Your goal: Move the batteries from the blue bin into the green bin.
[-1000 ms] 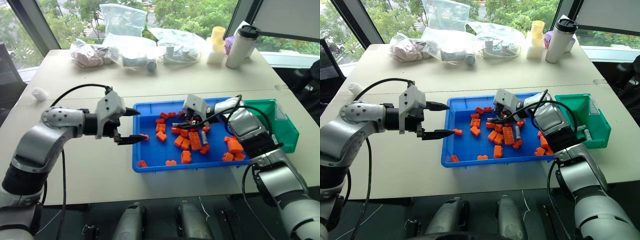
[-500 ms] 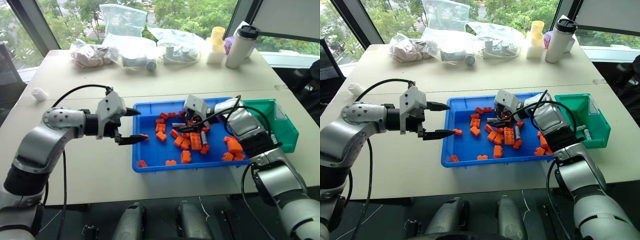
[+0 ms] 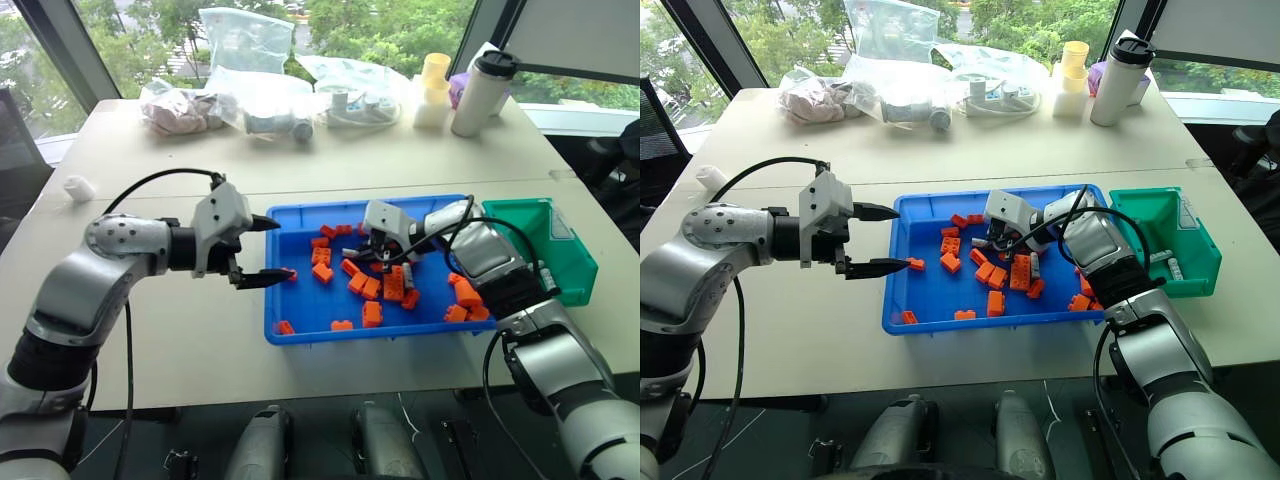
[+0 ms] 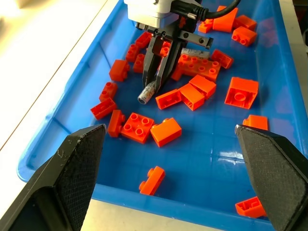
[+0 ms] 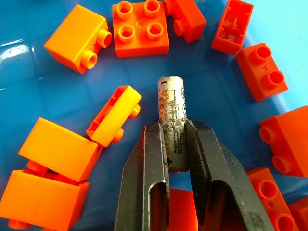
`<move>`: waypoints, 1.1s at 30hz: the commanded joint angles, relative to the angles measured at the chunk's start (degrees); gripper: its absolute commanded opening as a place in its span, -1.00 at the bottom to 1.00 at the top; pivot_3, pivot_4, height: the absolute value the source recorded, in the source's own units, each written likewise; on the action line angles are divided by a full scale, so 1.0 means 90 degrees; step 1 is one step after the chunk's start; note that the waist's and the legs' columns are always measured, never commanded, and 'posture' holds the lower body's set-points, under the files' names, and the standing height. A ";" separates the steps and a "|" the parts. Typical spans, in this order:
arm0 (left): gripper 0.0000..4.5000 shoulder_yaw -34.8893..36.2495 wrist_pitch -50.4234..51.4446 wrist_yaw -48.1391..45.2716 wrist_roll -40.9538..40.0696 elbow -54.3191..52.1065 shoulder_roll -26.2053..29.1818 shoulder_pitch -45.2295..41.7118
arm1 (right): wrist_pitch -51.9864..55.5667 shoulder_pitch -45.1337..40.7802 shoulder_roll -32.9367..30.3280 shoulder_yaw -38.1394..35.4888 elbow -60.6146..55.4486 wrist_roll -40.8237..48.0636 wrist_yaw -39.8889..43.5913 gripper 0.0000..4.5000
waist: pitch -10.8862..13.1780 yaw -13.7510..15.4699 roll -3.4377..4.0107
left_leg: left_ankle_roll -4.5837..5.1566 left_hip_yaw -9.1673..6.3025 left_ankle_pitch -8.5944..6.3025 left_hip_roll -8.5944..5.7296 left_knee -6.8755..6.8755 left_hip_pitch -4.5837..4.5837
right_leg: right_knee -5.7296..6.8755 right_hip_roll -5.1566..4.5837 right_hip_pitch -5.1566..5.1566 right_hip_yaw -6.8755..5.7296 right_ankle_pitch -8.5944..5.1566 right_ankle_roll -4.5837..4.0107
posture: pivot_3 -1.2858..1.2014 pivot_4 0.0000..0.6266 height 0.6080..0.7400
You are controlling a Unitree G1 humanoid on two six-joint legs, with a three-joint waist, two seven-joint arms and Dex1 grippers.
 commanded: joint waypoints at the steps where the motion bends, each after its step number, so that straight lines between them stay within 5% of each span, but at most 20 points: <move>1: 1.00 0.0136 -0.0044 0.0017 -0.0014 -0.0132 0.0079 -0.0092 | 0.0768 -0.0196 -0.0204 -0.1128 -0.0613 0.0764 -0.0179 -0.99 | 0.0001 0.0013 0.0001 | 0.0000 0.0000 0.0000 0.0000 0.0000 0.0000 | 0.0000 0.0000 0.0000 0.0000 0.0000 0.0000 | 0.03 -0.52 1.00; 7: 1.00 0.0292 -0.0024 0.0076 -0.0349 0.0052 -0.0302 -0.0392 | 0.2536 0.0408 -0.0934 -0.3490 -0.2370 0.2214 -0.0883 -0.99 | -0.0001 0.0110 -0.0001 | 0.0001 -0.0008 -0.0001 -0.0005 0.0000 -0.0008 | -0.0007 -0.0012 0.0003 -0.0007 0.0000 0.0000 | 0.03 -0.52 1.00; 12: 1.00 -0.0071 -0.0273 -0.0101 -0.0467 0.0713 -0.1178 -0.1134 | 0.3304 0.1353 -0.1938 -0.4894 -0.3126 0.1992 -0.2080 -0.99 | -0.0001 0.0178 -0.0001 | 0.0001 -0.0003 -0.0001 -0.0008 0.0003 -0.0006 | -0.0007 -0.0012 0.0007 -0.0006 0.0000 0.0001 | 0.03 -0.52 1.00; 18: 1.00 -0.0613 -0.0697 -0.0482 -0.0141 0.1348 -0.1709 -0.1608 | 0.3479 0.2932 -0.2591 -0.5300 -0.3615 0.1898 -0.2510 -0.99 | -0.0003 0.0064 0.0000 | 0.0005 0.0013 -0.0002 -0.0009 0.0001 0.0002 | -0.0007 -0.0007 0.0009 0.0009 0.0001 0.0001 | 0.03 -0.52 1.00; 28: 1.00 -0.0708 -0.0950 -0.0786 0.0052 0.1656 -0.1730 -0.1669 | 0.3287 0.3613 -0.2399 -0.5450 -0.3421 0.1999 -0.3199 -0.99 | -0.0006 0.0027 0.0007 | 0.0005 0.0017 -0.0002 0.0004 0.0002 0.0009 | 0.0001 0.0010 0.0009 0.0019 0.0000 0.0001 | 0.03 -0.52 1.00; 33: 1.00 -0.0655 -0.0900 -0.0747 0.0059 0.1569 -0.1658 -0.1592 | 0.3104 0.3491 -0.2422 -0.5308 -0.3083 0.2023 -0.3290 0.04 | -0.0006 0.0045 0.0007 | 0.0005 0.0016 -0.0002 0.0000 0.0003 0.0006 | -0.0001 0.0006 0.0009 0.0019 0.0000 0.0001 | 0.03 -0.52 1.00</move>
